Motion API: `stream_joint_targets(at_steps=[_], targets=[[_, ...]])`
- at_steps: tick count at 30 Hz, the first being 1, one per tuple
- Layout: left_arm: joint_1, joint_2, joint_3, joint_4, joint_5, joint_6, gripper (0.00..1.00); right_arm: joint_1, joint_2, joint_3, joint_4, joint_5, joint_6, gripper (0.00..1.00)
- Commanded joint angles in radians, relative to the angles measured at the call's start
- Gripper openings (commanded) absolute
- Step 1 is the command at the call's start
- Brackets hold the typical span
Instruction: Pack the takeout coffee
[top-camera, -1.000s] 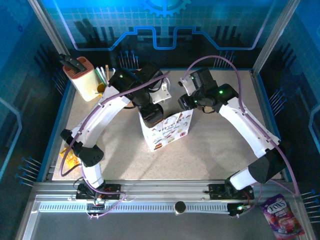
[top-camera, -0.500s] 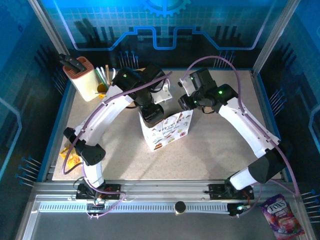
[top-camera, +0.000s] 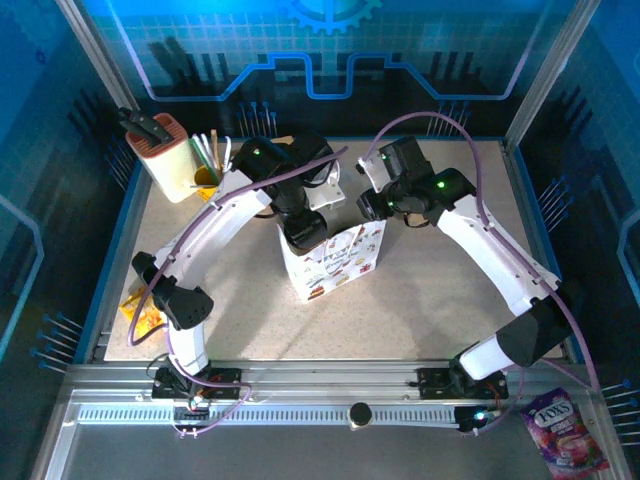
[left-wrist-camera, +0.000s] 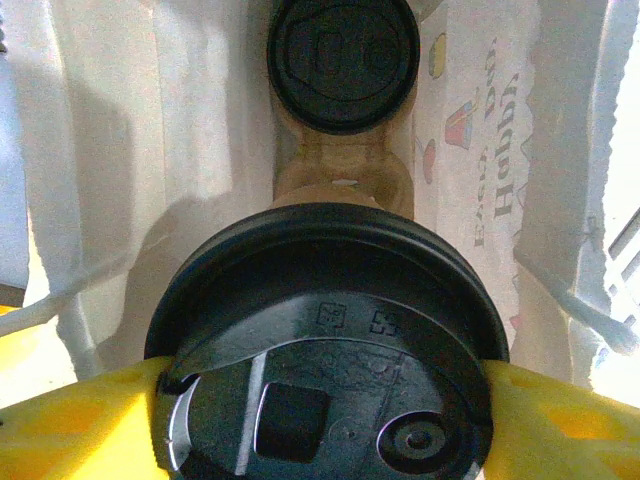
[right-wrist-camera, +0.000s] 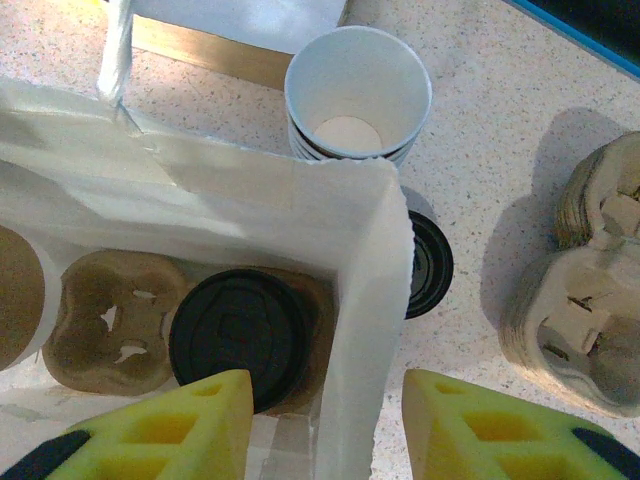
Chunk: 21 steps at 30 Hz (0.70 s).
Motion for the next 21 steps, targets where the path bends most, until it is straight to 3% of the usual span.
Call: stream_joint_targets(at_steps=[1, 21], targets=[[-0.003, 0.016, -0.003, -0.015, -0.014, 0.002, 0.58, 0.014, -0.012, 0.022, -0.016, 0.013, -0.005, 0.44], [-0.007, 0.044, -0.026, -0.016, -0.021, 0.003, 0.58, 0.013, -0.007, 0.024, -0.024, 0.028, -0.004, 0.44]])
